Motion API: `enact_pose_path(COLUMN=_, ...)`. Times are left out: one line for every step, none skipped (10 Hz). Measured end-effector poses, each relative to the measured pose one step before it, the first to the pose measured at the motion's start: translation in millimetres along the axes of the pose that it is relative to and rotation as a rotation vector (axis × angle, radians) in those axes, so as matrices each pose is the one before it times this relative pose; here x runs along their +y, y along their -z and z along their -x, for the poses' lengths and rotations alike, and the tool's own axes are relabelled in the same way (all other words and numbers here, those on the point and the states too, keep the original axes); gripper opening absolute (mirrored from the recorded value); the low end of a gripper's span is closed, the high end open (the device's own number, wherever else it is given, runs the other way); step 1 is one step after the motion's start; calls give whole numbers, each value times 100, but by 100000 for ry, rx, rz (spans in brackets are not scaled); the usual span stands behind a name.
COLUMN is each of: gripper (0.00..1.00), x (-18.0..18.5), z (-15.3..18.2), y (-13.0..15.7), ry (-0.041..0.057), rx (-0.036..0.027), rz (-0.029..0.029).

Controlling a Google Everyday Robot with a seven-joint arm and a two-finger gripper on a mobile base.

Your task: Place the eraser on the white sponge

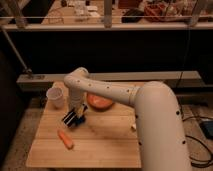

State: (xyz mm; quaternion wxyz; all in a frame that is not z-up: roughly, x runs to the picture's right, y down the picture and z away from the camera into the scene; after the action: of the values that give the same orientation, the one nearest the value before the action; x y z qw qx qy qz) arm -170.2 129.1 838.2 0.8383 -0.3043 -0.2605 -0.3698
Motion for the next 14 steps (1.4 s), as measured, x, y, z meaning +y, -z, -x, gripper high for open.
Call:
enact_pose_path(gripper=0, x=-133, z=30, y=-117, ry=675, rx=22, rz=419)
enact_pose_path(gripper=0, x=-124, z=12, y=-108, ry=683, rx=-11, rz=551)
enact_pose_path(gripper=0, x=-53, z=-26, y=-25, ry=292, rx=63, rz=227)
enact_pose_path(gripper=1, x=-11, z=-87, y=-35, ry=192, rx=57, rz=147)
enact_pose_path(gripper=7, x=49, z=-155, y=44, ry=11, rx=65, rz=131)
enact_pose_path(gripper=10, x=146, z=-146, y=-44, ry=186, rx=124, rz=833)
enact_pose_path(gripper=10, x=-164, z=30, y=-35, ry=364, rx=-19, rz=129)
enact_pose_path(gripper=10, x=-87, z=41, y=-46, ry=375, rx=50, rz=374)
enact_pose_path(gripper=10, x=-148, z=4, y=-32, ry=314, rx=65, rz=58)
enact_pose_path(gripper=10, x=-16, z=-97, y=-18, ry=98, rx=111, rz=213)
enact_pose_path(gripper=11, x=27, z=-108, y=26, ry=69, rx=112, rz=242)
enact_pose_path(gripper=16, x=76, z=-153, y=23, ry=7, rx=32, rz=282)
enact_pose_path(gripper=20, x=1, z=15, y=-33, ry=232, rx=-105, rz=392)
enact_pose_path(gripper=21, x=-127, z=34, y=48, ry=285, rx=29, rz=155)
